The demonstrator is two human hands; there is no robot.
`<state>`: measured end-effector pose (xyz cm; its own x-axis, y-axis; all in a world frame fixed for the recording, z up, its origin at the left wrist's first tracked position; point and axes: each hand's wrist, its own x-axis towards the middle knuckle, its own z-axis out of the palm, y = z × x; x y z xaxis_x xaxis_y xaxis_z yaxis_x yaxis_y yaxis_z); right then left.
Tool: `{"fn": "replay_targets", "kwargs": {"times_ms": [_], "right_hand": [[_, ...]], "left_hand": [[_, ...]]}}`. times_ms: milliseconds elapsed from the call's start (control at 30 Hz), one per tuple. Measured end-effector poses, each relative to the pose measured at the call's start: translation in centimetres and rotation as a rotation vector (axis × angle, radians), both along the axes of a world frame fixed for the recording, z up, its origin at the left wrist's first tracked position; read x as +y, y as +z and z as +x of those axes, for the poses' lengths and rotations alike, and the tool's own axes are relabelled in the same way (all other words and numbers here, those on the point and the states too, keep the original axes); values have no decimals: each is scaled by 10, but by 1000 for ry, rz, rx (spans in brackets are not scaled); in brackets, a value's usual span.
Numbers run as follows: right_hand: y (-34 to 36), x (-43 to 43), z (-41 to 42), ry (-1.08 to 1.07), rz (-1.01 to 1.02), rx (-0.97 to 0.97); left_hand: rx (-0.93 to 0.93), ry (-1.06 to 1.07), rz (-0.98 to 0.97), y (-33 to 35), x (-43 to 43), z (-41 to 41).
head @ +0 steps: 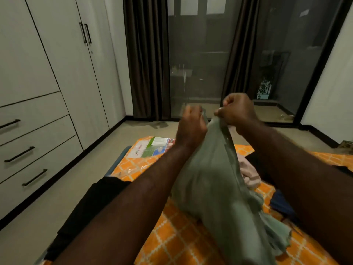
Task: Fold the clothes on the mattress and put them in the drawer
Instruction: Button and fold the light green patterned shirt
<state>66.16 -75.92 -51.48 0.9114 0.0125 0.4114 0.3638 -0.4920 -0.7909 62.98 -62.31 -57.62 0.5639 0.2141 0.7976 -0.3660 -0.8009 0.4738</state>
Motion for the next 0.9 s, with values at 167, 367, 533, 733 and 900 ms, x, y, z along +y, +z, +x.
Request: {"fn": "replay_targets", "kwargs": {"times_ms": [167, 367, 533, 733, 900], "right_hand": [[53, -3, -11, -56, -107, -621], [-69, -31, -22, 84, -508, -59], [-160, -44, -61, 29, -208, 235], [-211, -25, -78, 20, 84, 451], [-216, -10, -79, 76, -89, 317]], "left_hand": [[-177, 65, 231, 63, 8, -6], [397, 141, 751, -25, 25, -38], [558, 135, 667, -113, 20, -78], [540, 81, 277, -176, -10, -108], [664, -74, -72, -179, -18, -100]]}}
